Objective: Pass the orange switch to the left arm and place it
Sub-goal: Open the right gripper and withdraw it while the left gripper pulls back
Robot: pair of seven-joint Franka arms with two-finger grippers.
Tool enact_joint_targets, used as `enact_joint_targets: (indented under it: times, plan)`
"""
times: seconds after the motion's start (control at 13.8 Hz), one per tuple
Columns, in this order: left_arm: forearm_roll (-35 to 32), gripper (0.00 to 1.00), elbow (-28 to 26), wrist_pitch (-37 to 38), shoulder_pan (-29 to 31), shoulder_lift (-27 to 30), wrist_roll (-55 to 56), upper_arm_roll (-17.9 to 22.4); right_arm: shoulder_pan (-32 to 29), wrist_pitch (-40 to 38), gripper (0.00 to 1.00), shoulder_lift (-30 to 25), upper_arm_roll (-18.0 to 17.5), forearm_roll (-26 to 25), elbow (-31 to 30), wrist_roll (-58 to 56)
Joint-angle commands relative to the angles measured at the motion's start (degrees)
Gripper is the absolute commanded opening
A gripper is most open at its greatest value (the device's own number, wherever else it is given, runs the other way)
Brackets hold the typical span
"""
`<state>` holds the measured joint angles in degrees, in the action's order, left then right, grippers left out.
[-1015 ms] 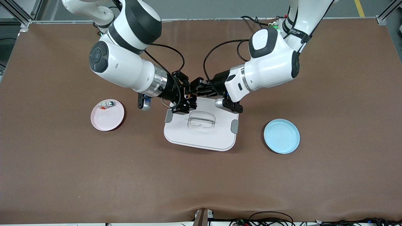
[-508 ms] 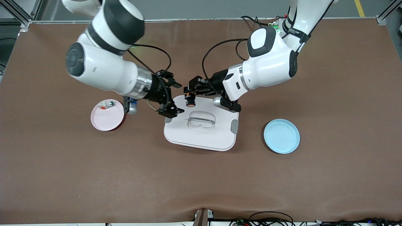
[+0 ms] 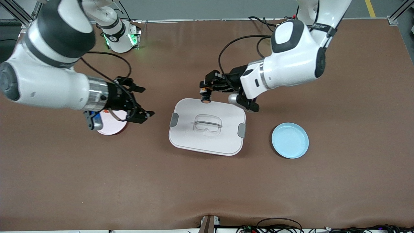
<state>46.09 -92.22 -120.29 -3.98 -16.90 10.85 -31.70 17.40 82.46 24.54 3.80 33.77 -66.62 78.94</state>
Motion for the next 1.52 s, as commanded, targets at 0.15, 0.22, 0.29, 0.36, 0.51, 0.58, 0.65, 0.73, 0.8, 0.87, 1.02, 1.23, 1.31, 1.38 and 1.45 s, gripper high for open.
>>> enact_joint_targets:
  times: [0.15, 0.22, 0.29, 0.36, 0.51, 0.58, 0.65, 0.73, 0.8, 0.87, 1.02, 1.23, 1.31, 1.38, 1.45]
  plan:
    - [-10.1, 0.0, 3.7, 13.6, 3.5, 2.6, 1.7, 0.1, -9.4, -11.1, 1.0, 0.7, 0.0, -0.4, 4.0, -17.7]
    - [-13.5, 0.0, 5.2, 16.2, 3.5, 2.6, 3.7, 0.1, -10.3, -12.4, 1.0, 0.6, 0.0, -2.5, 4.0, -21.1]
    - [-17.0, 0.0, 6.5, 18.7, 3.5, 2.6, 5.6, 0.1, -10.7, -13.3, 1.0, 0.6, -0.1, -5.4, 4.0, -24.8]
    - [-19.6, 0.0, 7.6, 20.8, 3.5, 2.6, 7.1, 0.0, -10.7, -14.4, 1.0, 0.6, -0.1, -8.6, 4.1, -29.2]
    - [-20.9, 0.0, 8.8, 24.6, 3.9, 2.7, 10.9, 0.2, -11.3, -16.2, 1.0, 0.6, -0.1, -13.6, 4.8, -39.2]
    - [-21.0, 0.0, 9.8, 26.7, 5.6, 2.7, 12.6, 0.2, -11.9, -16.8, 1.0, 0.5, -0.1, -15.4, 5.3, -43.8]
    - [-21.6, 0.0, 10.6, 29.3, 7.3, 2.7, 13.1, 0.2, -12.8, -17.7, 1.0, 0.5, -0.1, -17.1, 5.4, -49.0]
    - [-24.7, 0.0, 10.7, 31.9, 7.6, 2.7, 13.1, 0.1, -13.4, -18.7, 1.0, 0.5, 0.0, -19.3, 6.2, -53.8]
    - [-28.0, 0.0, 10.7, 33.8, 7.6, 2.7, 13.0, -0.1, -13.9, -19.5, 1.0, 0.5, -0.1, -22.1, 6.4, -58.4]
    - [-30.5, 0.0, 10.7, 35.9, 7.8, 3.3, 13.0, 0.0, -14.2, -20.1, 1.0, 0.5, -0.1, -24.6, 6.4, -63.3]
    - [-33.7, 0.0, 10.7, 37.5, 10.6, 5.3, 13.1, 0.1, -14.3, -20.7, 1.0, 0.5, 0.0, -29.4, 6.5, -72.7]
    - [-34.0, 0.0, 10.6, 38.2, 16.0, 7.8, 18.0, 0.2, -15.6, -20.5, 1.0, 0.8, -0.1, -31.4, 6.6, -80.1]
    - [-34.0, 0.0, 10.6, 38.2, 17.2, 7.9, 21.9, 0.2, -15.8, -20.5, 1.0, 0.9, -0.1, -31.3, 6.6, -80.4]
    - [-34.0, 0.0, 10.6, 38.2, 18.1, 7.9, 25.3, 0.2, -15.8, -20.2, 1.0, 0.9, 0.1, -31.4, 6.6, -81.6]
    - [-34.0, 0.0, 10.6, 38.2, 18.9, 8.0, 28.6, 0.2, -15.9, -19.7, 1.0, 1.1, 0.1, -31.7, 6.6, -83.7]
